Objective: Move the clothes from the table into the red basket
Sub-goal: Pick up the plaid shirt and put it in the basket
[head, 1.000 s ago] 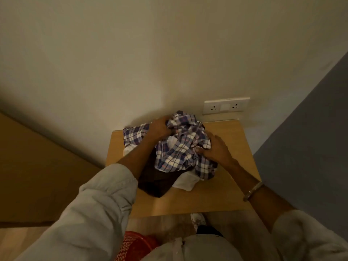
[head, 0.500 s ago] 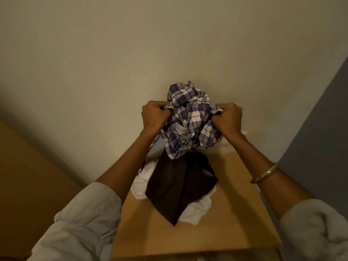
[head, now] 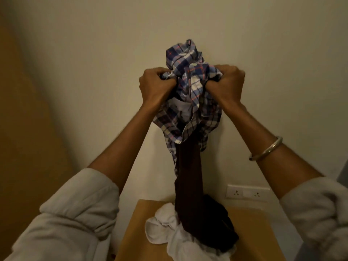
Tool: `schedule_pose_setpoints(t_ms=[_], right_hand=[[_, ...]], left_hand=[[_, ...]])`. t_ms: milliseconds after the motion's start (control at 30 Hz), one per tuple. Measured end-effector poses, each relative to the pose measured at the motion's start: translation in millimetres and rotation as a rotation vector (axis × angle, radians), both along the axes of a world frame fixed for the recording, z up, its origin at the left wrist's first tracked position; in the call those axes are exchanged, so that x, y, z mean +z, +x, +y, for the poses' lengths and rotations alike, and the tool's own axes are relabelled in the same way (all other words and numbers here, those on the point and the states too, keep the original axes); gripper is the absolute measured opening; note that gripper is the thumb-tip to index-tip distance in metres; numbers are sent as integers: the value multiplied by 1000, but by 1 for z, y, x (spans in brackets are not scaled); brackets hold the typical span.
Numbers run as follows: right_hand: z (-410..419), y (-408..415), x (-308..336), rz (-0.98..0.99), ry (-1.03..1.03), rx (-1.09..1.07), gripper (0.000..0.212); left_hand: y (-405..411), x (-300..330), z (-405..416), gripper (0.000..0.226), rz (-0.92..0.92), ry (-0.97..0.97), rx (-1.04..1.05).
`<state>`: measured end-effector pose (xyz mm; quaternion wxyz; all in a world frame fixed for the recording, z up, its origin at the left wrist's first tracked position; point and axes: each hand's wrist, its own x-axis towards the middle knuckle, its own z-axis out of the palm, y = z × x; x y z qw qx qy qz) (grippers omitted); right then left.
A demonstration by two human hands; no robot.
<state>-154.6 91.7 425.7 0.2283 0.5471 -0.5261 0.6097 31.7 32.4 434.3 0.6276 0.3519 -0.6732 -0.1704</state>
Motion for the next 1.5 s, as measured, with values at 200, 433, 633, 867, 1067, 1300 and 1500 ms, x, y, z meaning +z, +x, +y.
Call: schedule_pose_setpoints(t_ms=[200,433,633,867,1067,1300,1500], right_hand=[[-9,8,52,55,144,109,32],[-5,-20,43,-40,167,25,17],[-1,-36,31,-74,107,-29,15],[5,-67,53,-114,53,-52,25],[4,-79,65,-103,-16,-107,28],[-8,-59,84,121,7,-89,27],[-24,-26,94,277,-23,-10,20]], left_hand=[[13,38,-10,18,22,122,-11],[22,28,-16,18,265,335,62],[1,9,-11,10,257,188,-18],[-12,6,-25,14,328,355,-18],[-20,6,-28,12,369,239,-54],[-31,8,-37,13,359,183,-72],[-22,-3,-30,12,330,50,-86]])
